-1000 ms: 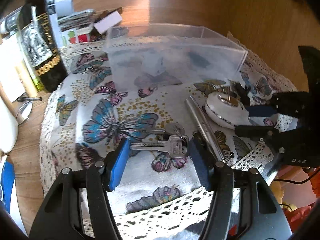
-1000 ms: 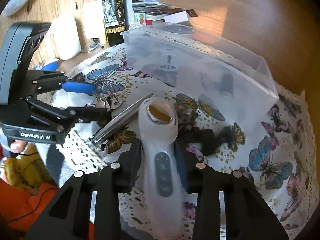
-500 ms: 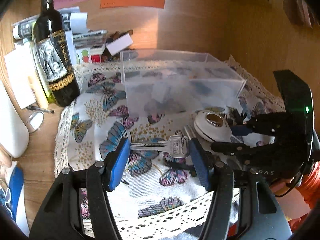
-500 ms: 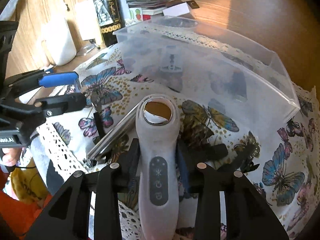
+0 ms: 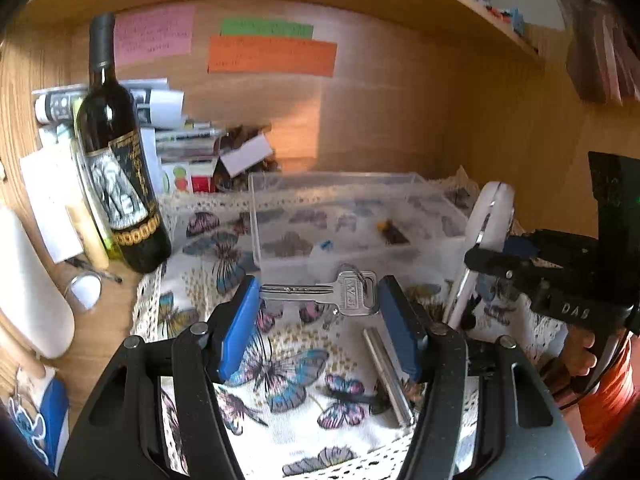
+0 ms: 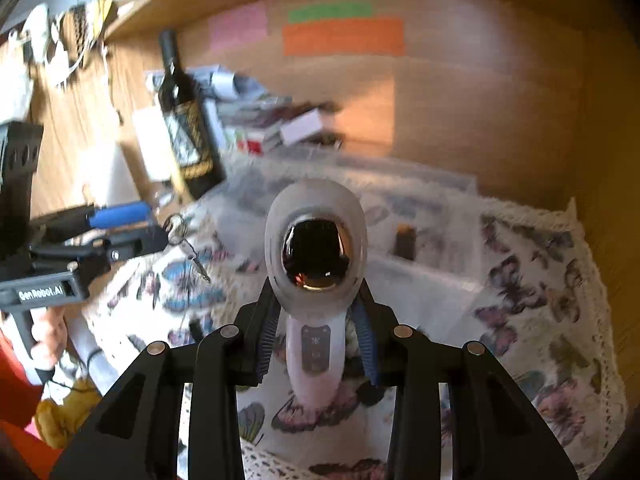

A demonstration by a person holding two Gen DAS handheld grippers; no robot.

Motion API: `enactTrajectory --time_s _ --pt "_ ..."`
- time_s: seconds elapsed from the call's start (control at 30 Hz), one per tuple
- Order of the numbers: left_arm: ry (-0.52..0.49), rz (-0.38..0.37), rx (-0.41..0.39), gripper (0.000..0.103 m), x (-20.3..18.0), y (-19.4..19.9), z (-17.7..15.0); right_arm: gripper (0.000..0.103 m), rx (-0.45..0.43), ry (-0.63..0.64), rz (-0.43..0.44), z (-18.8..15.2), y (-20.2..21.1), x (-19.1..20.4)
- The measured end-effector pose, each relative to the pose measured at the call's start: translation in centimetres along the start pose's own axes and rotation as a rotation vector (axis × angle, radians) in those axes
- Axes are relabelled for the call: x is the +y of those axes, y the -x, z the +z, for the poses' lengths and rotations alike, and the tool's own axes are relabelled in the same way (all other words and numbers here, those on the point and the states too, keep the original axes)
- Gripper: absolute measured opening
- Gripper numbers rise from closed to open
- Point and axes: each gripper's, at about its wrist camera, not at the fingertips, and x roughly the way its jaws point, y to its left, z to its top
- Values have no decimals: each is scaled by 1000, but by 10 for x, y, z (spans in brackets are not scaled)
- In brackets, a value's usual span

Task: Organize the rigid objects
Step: 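Lower the keys into the clear box while the right tool drops the facial device in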

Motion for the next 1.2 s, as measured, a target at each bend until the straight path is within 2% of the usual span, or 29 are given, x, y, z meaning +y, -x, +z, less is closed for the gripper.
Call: enactTrajectory --time_s 0.37,0.57,0.77,0.97,1.2 --pt "5 31 -79 61 7 -6 46 33 -129 -22 -59 50 14 -23" --pt "12 37 -72 61 12 -22 61 33 -162 -28 -105 72 5 -37" --pt "14 29 23 61 15 -60 60 33 -93 -15 -101 76 -28 -40" --pt "-9 23 121 61 12 -94 46 33 20 13 -61 71 -66 -37" --pt "-20 9 148 61 10 -103 43 33 120 62 -62 69 -97 -27"
